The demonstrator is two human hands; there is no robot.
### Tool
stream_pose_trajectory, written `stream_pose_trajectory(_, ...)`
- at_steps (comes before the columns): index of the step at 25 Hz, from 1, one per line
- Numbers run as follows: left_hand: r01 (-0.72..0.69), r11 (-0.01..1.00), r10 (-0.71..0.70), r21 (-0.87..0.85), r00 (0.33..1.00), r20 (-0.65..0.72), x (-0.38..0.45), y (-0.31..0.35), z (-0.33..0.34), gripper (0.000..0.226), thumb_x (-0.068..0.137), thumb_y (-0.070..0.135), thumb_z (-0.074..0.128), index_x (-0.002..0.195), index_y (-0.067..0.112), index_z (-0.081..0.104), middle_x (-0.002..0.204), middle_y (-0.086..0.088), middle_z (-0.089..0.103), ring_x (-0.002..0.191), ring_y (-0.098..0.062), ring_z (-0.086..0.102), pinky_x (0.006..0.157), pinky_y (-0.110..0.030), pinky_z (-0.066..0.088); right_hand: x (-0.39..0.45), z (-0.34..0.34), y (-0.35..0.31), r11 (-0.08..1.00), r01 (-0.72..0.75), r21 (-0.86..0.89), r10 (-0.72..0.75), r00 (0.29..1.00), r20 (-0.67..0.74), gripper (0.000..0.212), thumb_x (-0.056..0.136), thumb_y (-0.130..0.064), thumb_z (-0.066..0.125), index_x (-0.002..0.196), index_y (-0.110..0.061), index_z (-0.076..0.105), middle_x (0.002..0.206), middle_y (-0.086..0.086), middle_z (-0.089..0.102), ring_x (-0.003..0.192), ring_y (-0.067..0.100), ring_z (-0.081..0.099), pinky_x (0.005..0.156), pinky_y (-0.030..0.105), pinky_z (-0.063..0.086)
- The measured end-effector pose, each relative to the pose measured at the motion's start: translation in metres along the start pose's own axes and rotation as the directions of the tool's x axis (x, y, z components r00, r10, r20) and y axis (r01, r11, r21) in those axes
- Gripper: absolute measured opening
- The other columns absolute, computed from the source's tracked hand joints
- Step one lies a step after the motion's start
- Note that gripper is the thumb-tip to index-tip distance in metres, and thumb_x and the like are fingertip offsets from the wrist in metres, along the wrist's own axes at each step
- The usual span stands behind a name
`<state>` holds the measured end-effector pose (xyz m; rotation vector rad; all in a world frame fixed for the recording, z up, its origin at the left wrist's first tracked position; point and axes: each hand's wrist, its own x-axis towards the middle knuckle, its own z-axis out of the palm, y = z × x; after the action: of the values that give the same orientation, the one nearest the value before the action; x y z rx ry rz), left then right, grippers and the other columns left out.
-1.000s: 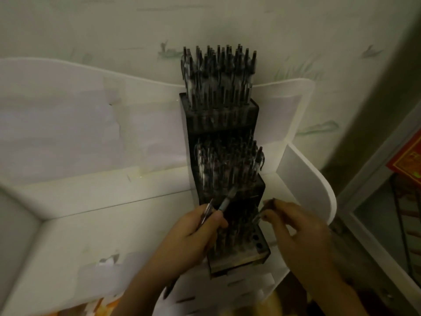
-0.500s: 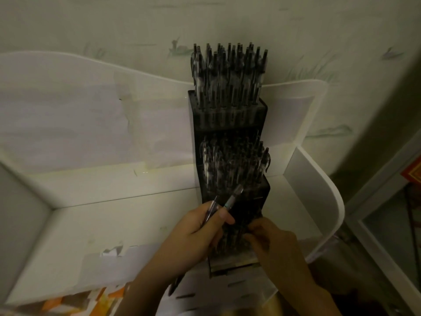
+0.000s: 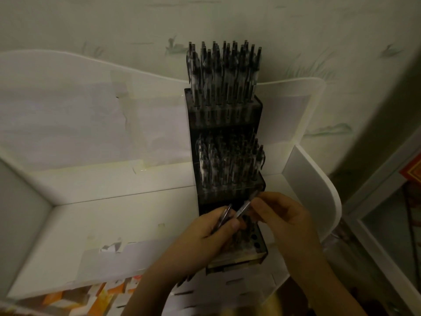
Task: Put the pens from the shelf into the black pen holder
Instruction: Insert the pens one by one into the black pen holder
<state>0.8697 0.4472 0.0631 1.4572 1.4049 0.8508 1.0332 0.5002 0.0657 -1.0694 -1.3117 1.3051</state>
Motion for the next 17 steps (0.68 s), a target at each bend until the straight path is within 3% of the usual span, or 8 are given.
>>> stream_pose_trajectory(3,0.007,1.000,-0.007,-0.012,0.998,-0.064,-0.001,-0.002,-0.004,0.019,0.099,0.033,0.045,0.098,0.031,0.064,0.058,0.017,0.053,0.053,0.003,0.047,0.054,-0.015,0.039,0.004,-0.012,-0.011,0.984,0.011,0.178,0.011,0.992,-0.126,0.007,0.081,-0.008,0.066,0.087,-0.007,0.069,0.078,0.006,0.075,0.074,0.020,0.073,0.066,0.021,0.057)
stream_pose_trajectory(4,0.007,1.000,-0.006,0.002,0.995,-0.104,-0.001,-0.002,-0.006,0.019,0.099,0.032,0.045,0.098,0.031,0.064,0.058,0.019,0.053,0.052,0.004,0.047,0.054,-0.014,0.038,0.004,-0.018,-0.016,0.984,0.052,0.172,-0.021,0.984,-0.179,0.007,0.081,-0.008,0.066,0.086,-0.006,0.069,0.077,0.006,0.075,0.072,0.019,0.073,0.065,0.021,0.058)
stream_pose_trajectory(6,-0.003,0.999,0.009,0.034,0.985,-0.175,-0.003,-0.002,-0.011,0.021,0.099,0.032,0.045,0.097,0.031,0.065,0.057,0.024,0.053,0.050,0.005,0.048,0.051,-0.014,0.036,0.003,-0.029,-0.020,0.988,0.153,0.000,-0.149,0.959,-0.240,0.006,0.079,-0.013,0.069,0.085,-0.012,0.071,0.077,-0.002,0.075,0.073,0.013,0.072,0.067,0.017,0.056)
stream_pose_trajectory(8,-0.026,0.999,0.030,0.025,0.975,-0.221,-0.003,-0.001,-0.014,0.022,0.099,0.032,0.044,0.097,0.030,0.066,0.054,0.024,0.051,0.047,0.005,0.047,0.047,-0.015,0.035,-0.001,-0.033,-0.016,0.943,0.237,-0.232,-0.281,0.944,-0.176,0.006,0.076,-0.020,0.071,0.081,-0.023,0.071,0.080,-0.015,0.073,0.075,0.001,0.070,0.069,0.008,0.051)
stream_pose_trajectory(10,-0.038,0.999,0.034,-0.009,0.970,-0.242,-0.001,0.002,-0.014,0.022,0.098,0.032,0.044,0.099,0.027,0.066,0.053,0.024,0.051,0.047,0.006,0.048,0.046,-0.013,0.034,-0.003,-0.031,-0.003,0.888,0.270,-0.372,-0.314,0.947,-0.062,0.006,0.076,-0.022,0.071,0.079,-0.027,0.070,0.083,-0.023,0.070,0.078,-0.008,0.066,0.070,0.002,0.046)
stream_pose_trajectory(13,-0.026,0.998,0.012,-0.063,0.978,-0.207,0.001,0.000,-0.013,0.020,0.100,0.027,0.044,0.102,0.028,0.064,0.054,0.023,0.050,0.046,0.004,0.046,0.049,-0.011,0.032,0.000,-0.027,0.026,0.835,0.293,-0.467,-0.327,0.945,0.009,0.006,0.077,-0.017,0.075,0.078,-0.022,0.072,0.078,-0.020,0.070,0.075,-0.007,0.065,0.069,0.002,0.045)
stream_pose_trajectory(17,0.040,0.989,-0.061,-0.144,0.987,-0.146,0.001,-0.008,-0.013,0.029,0.100,0.012,0.040,0.099,0.032,0.060,0.052,0.013,0.040,0.046,-0.005,0.035,0.049,-0.021,0.032,0.001,-0.024,0.061,0.787,0.306,-0.535,-0.323,0.944,0.065,0.011,0.076,-0.015,0.077,0.077,-0.023,0.069,0.070,-0.019,0.067,0.072,-0.009,0.064,0.064,0.003,0.045)
